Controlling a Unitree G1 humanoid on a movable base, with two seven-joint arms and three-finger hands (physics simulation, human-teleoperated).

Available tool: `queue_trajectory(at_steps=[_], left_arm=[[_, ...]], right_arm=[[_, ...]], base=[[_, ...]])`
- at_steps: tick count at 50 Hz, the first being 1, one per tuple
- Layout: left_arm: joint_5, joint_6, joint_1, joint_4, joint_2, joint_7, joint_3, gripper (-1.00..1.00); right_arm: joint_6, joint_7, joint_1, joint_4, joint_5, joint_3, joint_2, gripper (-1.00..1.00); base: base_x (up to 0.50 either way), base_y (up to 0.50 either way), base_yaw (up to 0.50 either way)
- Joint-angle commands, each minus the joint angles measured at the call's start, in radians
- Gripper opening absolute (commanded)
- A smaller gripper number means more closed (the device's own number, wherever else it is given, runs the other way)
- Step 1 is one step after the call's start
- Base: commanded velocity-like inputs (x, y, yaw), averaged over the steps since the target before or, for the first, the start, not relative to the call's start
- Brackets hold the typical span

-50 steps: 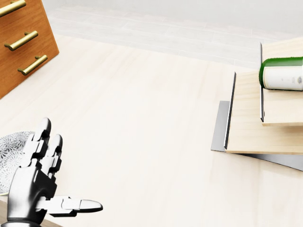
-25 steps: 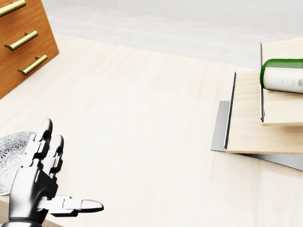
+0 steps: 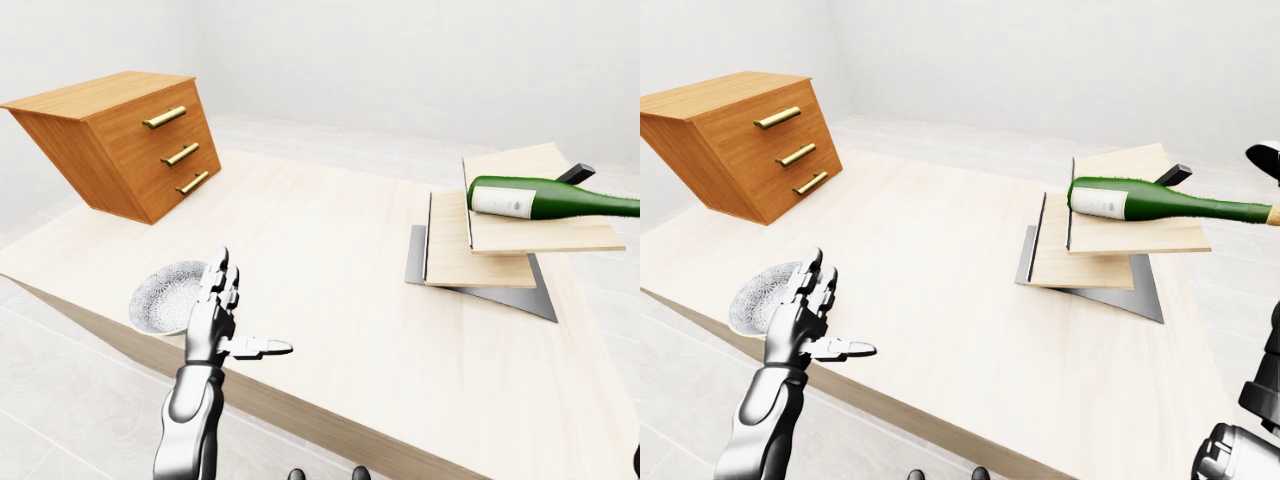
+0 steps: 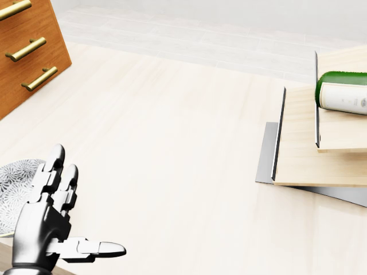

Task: Put the wine bottle on the wine rack.

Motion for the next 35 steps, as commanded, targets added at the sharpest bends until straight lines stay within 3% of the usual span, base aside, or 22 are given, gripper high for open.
queue_trajectory(at_steps=[1, 18, 35], left_arm=[[-0.001, 0.000, -0.002, 0.006, 0.000, 0.000, 0.000, 1.00], [0.003, 0.000, 0.005, -0.018, -0.002, 0.004, -0.007, 1.00], [0.001, 0.000, 0.008, -0.031, 0.000, 0.003, -0.007, 1.00]], right_arm=[[0.000, -0.011, 0.002, -0.069, 0.009, -0.023, -0.017, 1.00], [0.000, -0.028, 0.007, -0.169, 0.032, -0.062, -0.036, 1.00], [0.000, -0.092, -0.071, -0.288, 0.113, -0.057, -0.095, 1.00]], base=[[0.00, 0.00, 0.00], [0.00, 0.00, 0.00], [0.00, 0.00, 0.00]])
